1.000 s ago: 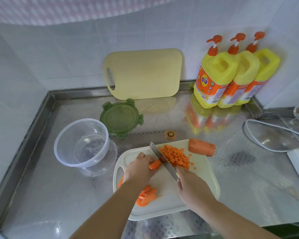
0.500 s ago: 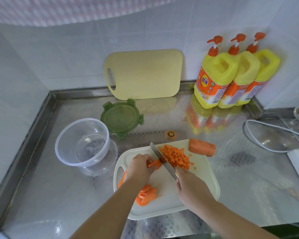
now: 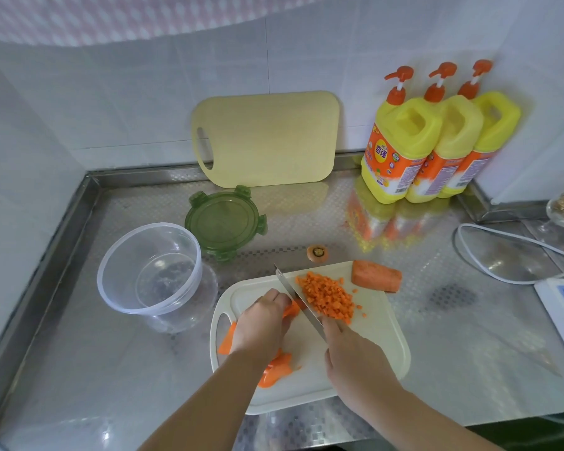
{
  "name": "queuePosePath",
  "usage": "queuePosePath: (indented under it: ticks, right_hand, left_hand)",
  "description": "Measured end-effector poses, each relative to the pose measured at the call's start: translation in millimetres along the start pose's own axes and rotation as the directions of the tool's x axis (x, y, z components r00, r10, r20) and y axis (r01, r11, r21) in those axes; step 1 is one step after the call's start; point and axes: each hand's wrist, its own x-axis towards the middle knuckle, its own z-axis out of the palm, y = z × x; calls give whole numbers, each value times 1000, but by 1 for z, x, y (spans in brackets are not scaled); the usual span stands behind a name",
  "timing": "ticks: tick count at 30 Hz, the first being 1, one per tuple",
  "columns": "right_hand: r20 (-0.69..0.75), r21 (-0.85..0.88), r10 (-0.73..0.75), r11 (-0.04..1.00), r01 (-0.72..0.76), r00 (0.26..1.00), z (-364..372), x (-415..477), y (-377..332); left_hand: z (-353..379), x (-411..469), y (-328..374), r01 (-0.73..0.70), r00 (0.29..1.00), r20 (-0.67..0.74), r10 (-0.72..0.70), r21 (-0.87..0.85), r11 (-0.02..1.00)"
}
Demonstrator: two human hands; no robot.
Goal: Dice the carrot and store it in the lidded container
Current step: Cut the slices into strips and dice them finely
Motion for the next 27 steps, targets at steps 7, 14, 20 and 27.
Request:
queuePosePath:
  ticks: [7, 14, 20, 27]
  right_hand:
    - [19, -29, -1, 1000, 1, 1000, 2, -1, -3]
    - [48, -13, -3, 1000, 3, 999, 1, -3, -3]
    - [113, -69, 44, 997, -36, 993, 4, 2, -5]
    - [84, 31, 80, 996, -83, 993, 10, 6, -1]
  left_hand:
    - [6, -1, -4, -9, 1000, -2, 9, -12, 1000]
    - [11, -1, -8, -46, 999, -11, 46, -37, 998]
    - [8, -2, -9, -53, 999, 0, 53, -112, 992]
    - [7, -3, -10, -56, 998, -21, 54, -111, 992]
